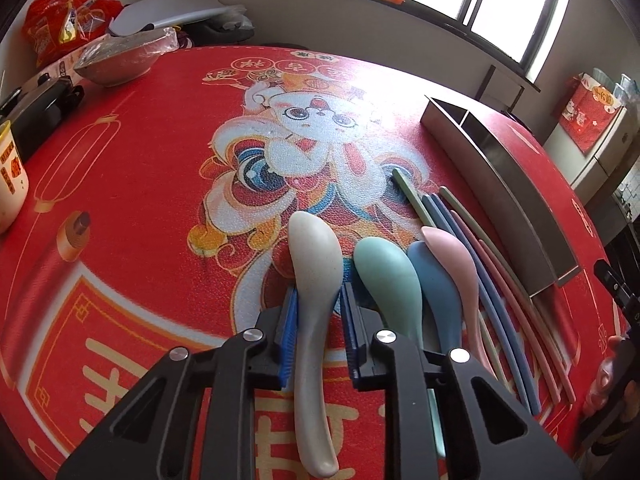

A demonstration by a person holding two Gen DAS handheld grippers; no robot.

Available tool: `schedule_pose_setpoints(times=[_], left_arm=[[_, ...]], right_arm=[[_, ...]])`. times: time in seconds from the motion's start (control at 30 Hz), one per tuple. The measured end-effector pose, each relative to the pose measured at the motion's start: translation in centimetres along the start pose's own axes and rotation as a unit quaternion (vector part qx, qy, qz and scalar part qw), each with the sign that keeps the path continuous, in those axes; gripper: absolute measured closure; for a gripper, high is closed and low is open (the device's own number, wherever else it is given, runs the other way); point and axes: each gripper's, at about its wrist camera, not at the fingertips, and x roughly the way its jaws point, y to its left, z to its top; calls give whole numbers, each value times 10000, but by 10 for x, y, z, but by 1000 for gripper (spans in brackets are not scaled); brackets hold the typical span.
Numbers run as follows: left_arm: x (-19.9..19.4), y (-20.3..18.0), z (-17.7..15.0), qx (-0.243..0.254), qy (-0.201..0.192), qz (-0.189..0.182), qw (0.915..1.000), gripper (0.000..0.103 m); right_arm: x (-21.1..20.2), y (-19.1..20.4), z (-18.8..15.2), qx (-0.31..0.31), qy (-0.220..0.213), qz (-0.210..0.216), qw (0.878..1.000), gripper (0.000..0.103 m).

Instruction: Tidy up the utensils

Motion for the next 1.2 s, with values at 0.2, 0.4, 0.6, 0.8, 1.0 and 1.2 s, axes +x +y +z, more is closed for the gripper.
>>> schedule_pose_setpoints(times=[0.2,0.4,0.6,0.8,1.0,1.2], left_arm=[[-7,-20,-10,521,-2,118,9986,88],[-10,-29,-27,968,42,475,9942,87],[-17,-20,-37,843,-94,404,9956,88],[-19,-19,-40,776,-209,320,9963,88],[-19,-20,-41,812,-225,361,9958,88],[-19,-19,-41,798,-227,334,9960,88]], right_arm=[[0,-1,-1,-17,-6,2,10000,13],[-1,-4,-2,41,8,66,10000,13],[2,2,-4,-142,135,286,9994,13],[3,8,-6,-281,211,522,9980,13],[5,8,-7,-223,310,797,9961,13],[6,19,-9,-497,443,942,9933,13]])
